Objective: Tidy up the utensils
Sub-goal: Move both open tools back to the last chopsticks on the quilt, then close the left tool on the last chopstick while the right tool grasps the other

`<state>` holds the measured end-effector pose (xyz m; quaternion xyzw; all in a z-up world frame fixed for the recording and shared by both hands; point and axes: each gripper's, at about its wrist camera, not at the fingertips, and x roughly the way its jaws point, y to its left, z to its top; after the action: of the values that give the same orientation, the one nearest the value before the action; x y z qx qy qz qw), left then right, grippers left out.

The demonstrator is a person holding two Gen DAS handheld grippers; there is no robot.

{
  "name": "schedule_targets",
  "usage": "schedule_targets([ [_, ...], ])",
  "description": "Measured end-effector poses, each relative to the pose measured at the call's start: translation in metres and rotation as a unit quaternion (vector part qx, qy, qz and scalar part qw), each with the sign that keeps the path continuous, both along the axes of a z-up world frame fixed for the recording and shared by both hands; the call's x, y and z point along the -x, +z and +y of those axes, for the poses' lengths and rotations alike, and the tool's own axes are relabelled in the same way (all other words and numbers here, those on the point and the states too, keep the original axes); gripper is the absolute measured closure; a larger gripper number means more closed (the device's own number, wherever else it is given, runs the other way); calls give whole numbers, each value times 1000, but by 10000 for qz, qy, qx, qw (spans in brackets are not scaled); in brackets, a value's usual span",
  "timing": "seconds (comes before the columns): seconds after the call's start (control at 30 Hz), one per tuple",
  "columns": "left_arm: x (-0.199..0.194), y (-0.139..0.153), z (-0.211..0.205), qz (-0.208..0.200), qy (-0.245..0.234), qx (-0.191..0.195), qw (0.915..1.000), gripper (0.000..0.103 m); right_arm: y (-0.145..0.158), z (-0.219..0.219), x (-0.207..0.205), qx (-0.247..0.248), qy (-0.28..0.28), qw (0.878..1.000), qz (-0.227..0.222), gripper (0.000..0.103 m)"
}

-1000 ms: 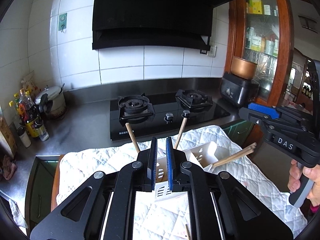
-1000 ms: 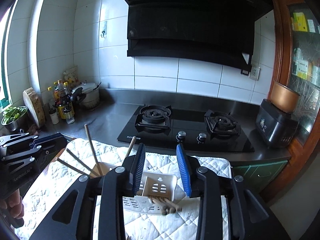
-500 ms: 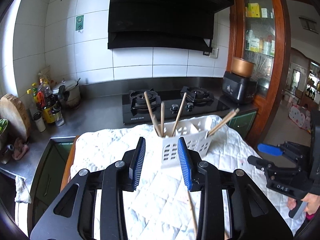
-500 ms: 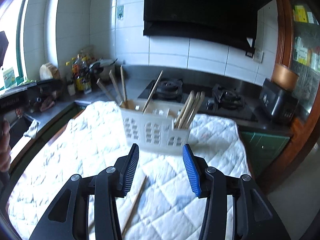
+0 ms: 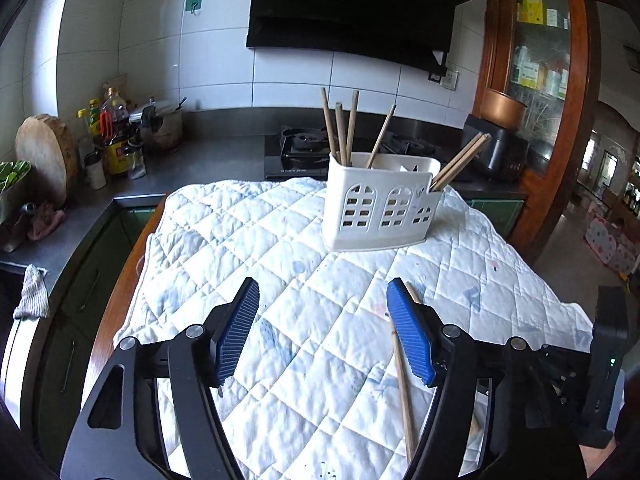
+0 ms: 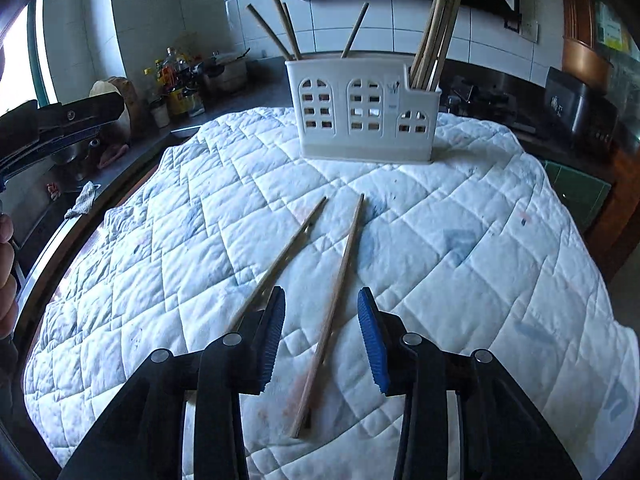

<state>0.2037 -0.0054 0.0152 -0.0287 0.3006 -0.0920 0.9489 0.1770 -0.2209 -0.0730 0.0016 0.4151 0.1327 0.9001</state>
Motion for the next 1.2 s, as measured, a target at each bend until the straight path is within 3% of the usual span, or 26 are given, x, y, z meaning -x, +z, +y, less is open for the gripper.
schedule_targets([
  [0.23,9,-30,18,322,236,336,9986,36,-26,4,0,-165,-157,9992,325,76],
  [0.37,13,-36,20,306,353,215,9987,36,-32,4,-4,-112,-260,9988,392,78],
  [0.6,18,-42,19,353,335,274,9984,36,-34,1,-6,-44,-433,9982,416,90],
  [0.77,23,-49,11,421,254,272,9984,36,-35,3,-5,116,-437,9983,364,93],
  [1.2,37,-85,-30,883,-278,254,9954,39,-17,-16,4,-53,-560,9984,86,96],
])
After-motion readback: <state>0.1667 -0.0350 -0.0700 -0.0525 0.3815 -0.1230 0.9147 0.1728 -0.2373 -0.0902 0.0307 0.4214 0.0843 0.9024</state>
